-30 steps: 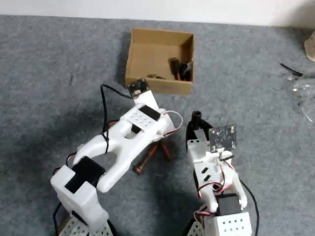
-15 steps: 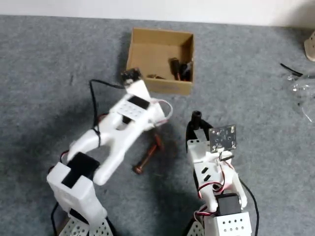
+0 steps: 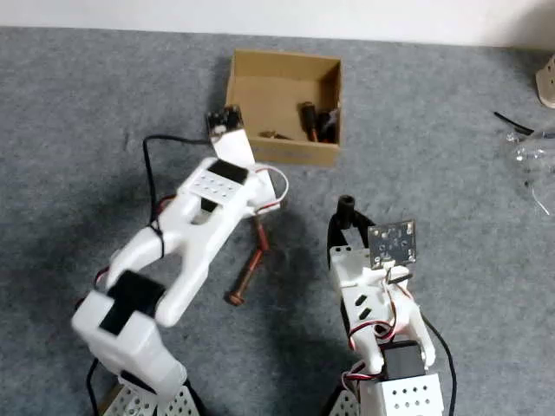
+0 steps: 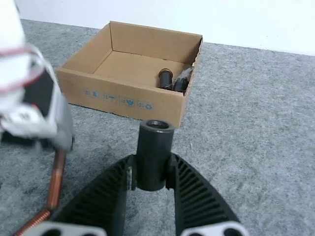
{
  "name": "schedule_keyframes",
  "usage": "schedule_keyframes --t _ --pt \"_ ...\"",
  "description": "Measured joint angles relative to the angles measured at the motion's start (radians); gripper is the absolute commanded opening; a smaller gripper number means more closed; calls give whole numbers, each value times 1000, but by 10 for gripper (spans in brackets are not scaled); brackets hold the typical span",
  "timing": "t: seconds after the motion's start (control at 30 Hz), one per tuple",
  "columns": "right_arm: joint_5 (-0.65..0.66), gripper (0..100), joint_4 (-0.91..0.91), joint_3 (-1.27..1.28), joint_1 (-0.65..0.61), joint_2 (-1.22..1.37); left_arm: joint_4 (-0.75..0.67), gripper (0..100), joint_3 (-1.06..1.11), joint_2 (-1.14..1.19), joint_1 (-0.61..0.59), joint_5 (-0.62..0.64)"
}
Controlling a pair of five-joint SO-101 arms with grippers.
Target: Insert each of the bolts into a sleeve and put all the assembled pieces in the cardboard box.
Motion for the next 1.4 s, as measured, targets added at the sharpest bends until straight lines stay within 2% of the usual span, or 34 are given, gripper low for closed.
schedule_keyframes --t 0.33,0.67,0.87,1.03,1.4 --pt "0 5 0 0 -2 0 -17 5 242 -436 -20 -91" --pt "48 5 0 0 -6 0 -330 5 671 -891 -20 -181" --pt "86 5 0 3 -51 0 -423 5 852 -1177 -14 -186" --pt "106 5 0 3 -98 0 -483 5 979 -1415 -14 -244" --pt "192 5 0 3 -207 0 -753 5 1321 -1883 -8 -249"
